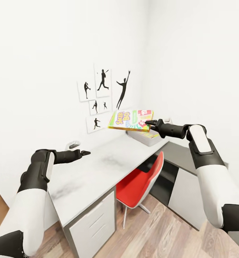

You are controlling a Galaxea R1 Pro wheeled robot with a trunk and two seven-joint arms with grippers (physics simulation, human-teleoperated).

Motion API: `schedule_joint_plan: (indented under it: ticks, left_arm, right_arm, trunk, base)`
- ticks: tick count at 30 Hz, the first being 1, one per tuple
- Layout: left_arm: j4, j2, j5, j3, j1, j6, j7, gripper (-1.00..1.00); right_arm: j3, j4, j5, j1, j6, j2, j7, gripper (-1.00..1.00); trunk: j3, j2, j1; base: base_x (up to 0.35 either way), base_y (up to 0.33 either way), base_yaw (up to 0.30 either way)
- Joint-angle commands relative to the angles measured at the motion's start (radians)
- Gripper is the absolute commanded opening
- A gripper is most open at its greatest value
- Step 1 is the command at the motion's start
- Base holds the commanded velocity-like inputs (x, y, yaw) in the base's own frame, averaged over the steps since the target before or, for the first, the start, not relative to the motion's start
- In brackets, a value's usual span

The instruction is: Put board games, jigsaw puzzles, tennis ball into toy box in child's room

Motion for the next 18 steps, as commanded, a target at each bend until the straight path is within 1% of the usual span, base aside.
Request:
schedule_joint_plan:
  ticks: [1,12,18]
  left_arm:
    - [-0.001,-0.001,-0.01,0.002,-0.001,0.004,-0.01,1.0]
    - [-0.001,-0.005,-0.009,0.002,-0.002,0.004,-0.009,1.0]
    - [-0.001,-0.013,-0.009,0.002,-0.004,0.004,-0.008,1.0]
  right_arm:
    - [-0.001,-0.009,-0.018,-0.001,0.003,-0.001,-0.008,-1.0]
    - [-0.002,-0.029,-0.022,-0.003,0.005,-0.004,-0.009,-1.0]
    - [-0.001,-0.017,-0.021,-0.029,0.007,-0.004,-0.009,-1.0]
  trunk:
    - [-0.002,-0.003,0.001]
    - [-0.005,-0.003,0.001]
    - [-0.013,-0.003,0.001]
  base:
    - [0.073,-0.345,0.002]
    - [0.009,-0.345,0.009]
    - [0.0,-0.345,0.073]
